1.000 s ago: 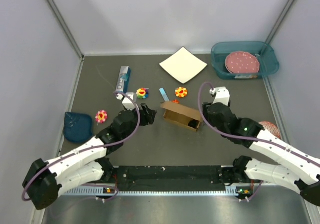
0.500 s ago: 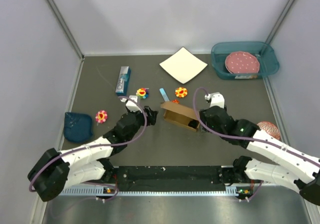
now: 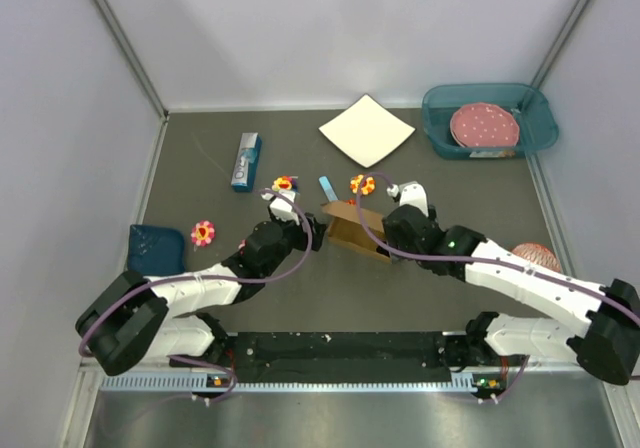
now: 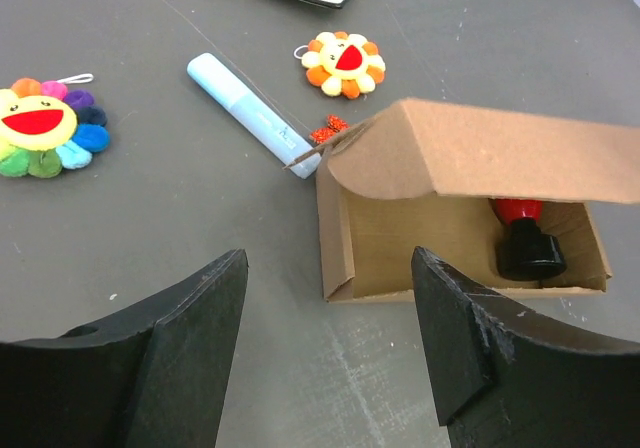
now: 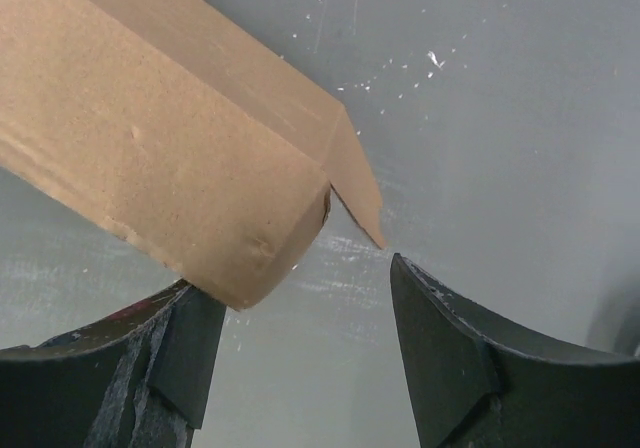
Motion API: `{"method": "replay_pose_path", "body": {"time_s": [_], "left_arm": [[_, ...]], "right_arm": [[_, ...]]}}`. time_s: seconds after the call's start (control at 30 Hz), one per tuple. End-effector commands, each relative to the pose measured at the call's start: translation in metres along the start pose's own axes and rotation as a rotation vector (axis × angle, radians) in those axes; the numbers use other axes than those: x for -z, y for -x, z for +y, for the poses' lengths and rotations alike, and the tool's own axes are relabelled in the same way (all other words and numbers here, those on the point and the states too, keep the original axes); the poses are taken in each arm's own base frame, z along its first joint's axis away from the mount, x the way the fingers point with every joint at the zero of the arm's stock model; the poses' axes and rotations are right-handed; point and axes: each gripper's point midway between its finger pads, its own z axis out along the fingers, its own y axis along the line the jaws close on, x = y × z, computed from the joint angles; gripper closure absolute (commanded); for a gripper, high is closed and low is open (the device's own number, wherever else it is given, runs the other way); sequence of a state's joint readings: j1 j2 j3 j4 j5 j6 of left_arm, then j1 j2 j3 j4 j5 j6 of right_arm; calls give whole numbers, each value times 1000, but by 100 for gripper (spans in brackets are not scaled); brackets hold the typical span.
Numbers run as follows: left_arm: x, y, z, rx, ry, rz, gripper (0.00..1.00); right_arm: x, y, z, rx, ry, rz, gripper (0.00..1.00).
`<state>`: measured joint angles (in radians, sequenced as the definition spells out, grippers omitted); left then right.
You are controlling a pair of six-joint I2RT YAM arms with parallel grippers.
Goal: Fold the paper box
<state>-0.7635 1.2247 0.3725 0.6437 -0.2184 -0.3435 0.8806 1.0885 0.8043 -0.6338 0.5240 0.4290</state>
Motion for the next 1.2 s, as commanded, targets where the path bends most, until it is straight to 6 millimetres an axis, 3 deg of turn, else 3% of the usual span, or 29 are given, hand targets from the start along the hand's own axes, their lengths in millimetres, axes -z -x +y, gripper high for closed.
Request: {"method": "replay_pose_path", "body": {"time_s": [0.0,0.27,0.47,0.77,1.17], "left_arm": [[-2,19,-13,13,-60,-85,28],[-6,21,-12,-6,-47,-98,29],[-9,18,-15,8,-61,-93,30],[-10,20,-17,19,-62,-104,31],[-9,24,-22,23,-71,-109,32]], "right_arm": [[-6,36,-5,-26,-91,-96,34],[-17,44,-13,-45,-170,-110,34],[-23,45,-11,-65,-171,-117,41],[-21,45,-5,-122,-118,-144,69],[-23,42,1,-154,-93,-131,89]]}}
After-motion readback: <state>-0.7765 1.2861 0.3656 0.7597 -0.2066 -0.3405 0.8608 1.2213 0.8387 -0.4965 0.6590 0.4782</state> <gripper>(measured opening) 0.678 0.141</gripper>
